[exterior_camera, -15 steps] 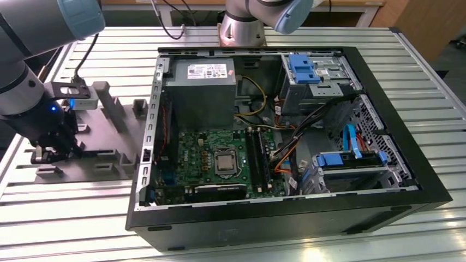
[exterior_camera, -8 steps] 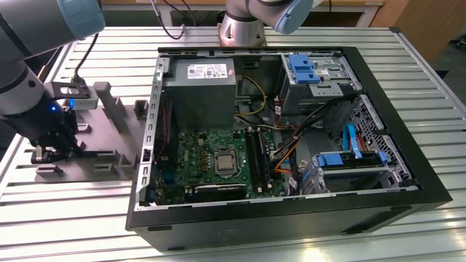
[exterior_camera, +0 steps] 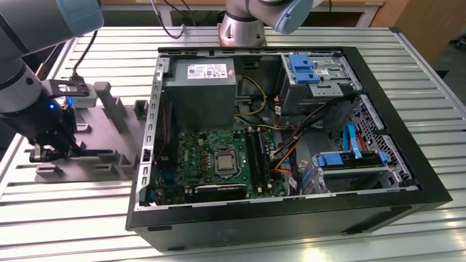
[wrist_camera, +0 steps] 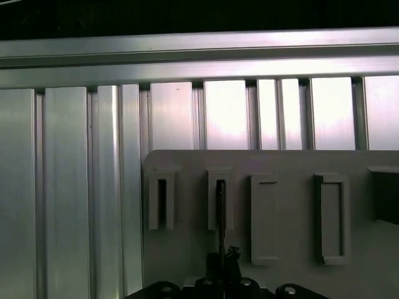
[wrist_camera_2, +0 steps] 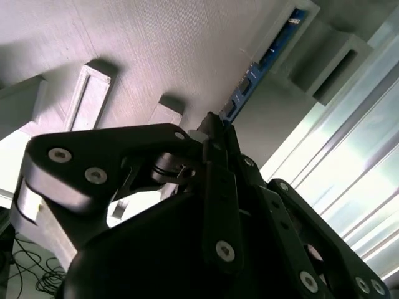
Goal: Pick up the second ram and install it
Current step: 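Pick up the second ram and move it above second insertion slot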
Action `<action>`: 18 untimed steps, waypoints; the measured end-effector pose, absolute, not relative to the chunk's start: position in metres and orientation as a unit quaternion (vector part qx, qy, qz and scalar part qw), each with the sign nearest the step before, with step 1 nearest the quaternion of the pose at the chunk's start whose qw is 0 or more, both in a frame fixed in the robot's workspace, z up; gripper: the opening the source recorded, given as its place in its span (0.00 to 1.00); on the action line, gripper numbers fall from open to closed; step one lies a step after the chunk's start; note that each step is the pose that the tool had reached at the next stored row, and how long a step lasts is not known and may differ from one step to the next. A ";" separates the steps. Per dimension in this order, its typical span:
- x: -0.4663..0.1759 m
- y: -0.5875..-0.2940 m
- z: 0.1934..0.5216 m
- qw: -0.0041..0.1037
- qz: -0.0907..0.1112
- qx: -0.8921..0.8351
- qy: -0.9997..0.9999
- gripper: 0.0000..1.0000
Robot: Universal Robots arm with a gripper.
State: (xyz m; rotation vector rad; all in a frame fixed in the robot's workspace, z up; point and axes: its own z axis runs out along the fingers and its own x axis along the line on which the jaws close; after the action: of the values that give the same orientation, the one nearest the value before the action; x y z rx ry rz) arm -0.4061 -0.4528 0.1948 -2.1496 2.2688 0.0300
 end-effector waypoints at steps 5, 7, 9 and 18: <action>-0.406 -0.453 0.207 0.008 0.010 -0.689 0.725 0.14; -0.406 -0.453 0.215 0.008 0.010 -0.689 0.725 0.14; -0.406 -0.453 0.223 0.008 0.010 -0.689 0.725 0.14; -0.406 -0.453 0.260 0.008 0.010 -0.689 0.725 0.14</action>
State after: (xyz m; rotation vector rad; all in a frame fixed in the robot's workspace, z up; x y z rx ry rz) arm -0.4061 -0.4528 0.2601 -2.1522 2.2662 0.0300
